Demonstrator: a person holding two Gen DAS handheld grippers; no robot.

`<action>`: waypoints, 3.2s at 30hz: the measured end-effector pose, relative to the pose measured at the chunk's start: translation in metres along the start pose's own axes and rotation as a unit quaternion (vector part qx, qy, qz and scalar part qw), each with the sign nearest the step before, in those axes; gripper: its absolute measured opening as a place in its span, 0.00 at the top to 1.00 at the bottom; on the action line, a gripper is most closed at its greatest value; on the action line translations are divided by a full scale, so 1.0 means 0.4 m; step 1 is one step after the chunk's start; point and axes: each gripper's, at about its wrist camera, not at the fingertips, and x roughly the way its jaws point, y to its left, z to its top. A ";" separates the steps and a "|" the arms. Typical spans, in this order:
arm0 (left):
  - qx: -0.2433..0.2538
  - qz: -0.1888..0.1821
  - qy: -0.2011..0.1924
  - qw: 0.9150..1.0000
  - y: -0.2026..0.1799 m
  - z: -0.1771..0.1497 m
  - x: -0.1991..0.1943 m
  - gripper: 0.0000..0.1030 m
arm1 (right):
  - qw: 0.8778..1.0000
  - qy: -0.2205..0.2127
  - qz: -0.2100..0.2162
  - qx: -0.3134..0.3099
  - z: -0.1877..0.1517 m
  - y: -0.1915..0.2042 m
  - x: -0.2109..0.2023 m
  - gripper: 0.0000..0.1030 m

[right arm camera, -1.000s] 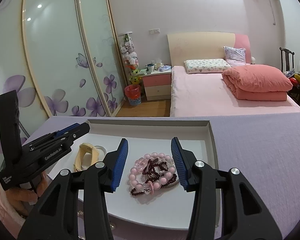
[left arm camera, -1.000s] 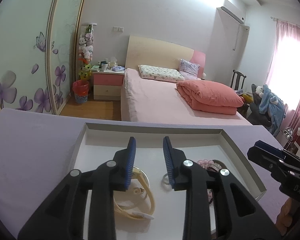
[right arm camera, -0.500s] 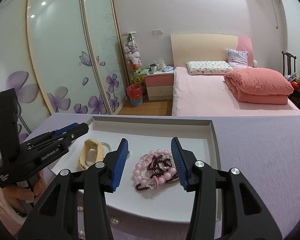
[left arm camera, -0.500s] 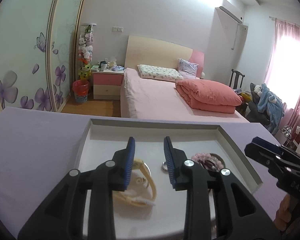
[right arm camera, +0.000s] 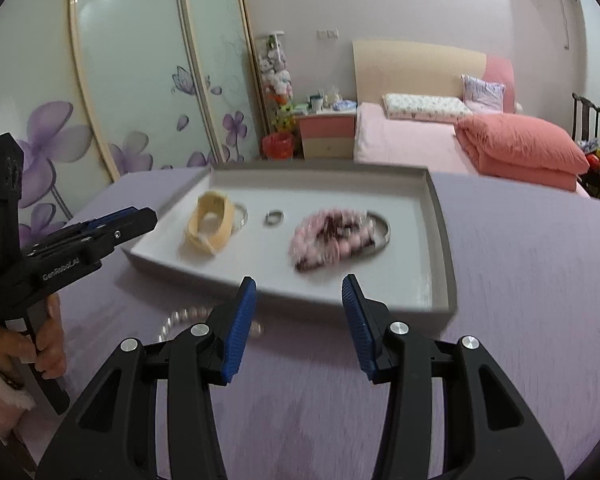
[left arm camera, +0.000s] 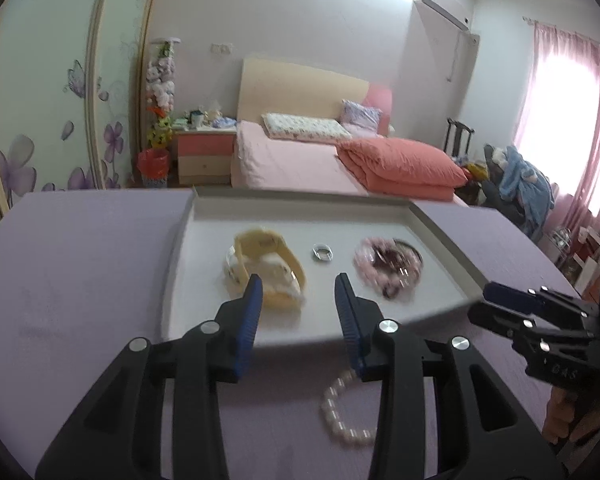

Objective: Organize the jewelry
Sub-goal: 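Move the left gripper to the white pearl bracelet and close on it, then lift the pearl bracelet with the left gripper while the right grasps the pearl stud earring, then carry the pearl bracelet and pearl stud over the grey tray with both grippers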

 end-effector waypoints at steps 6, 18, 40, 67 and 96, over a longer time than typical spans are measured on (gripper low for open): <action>0.020 -0.029 0.048 0.998 -0.039 -0.059 -0.001 0.66 | 1.000 -0.001 -0.008 0.020 -0.032 -0.023 -0.037 0.55; 0.060 -0.014 0.131 0.989 -0.103 -0.111 0.053 0.78 | 1.000 -0.013 -0.012 0.023 -0.037 -0.023 -0.079 0.55; 0.028 0.029 0.141 0.989 -0.025 -0.106 0.040 0.90 | 1.000 -0.017 0.002 0.015 -0.038 -0.001 -0.102 0.55; -0.056 0.012 -0.006 0.998 0.126 0.022 -0.137 0.90 | 0.992 0.114 -0.013 -0.054 -0.060 0.105 0.090 0.67; -0.058 0.007 -0.019 0.998 0.118 0.011 -0.180 0.90 | 0.998 0.059 -0.021 -0.015 -0.051 0.058 -0.034 0.86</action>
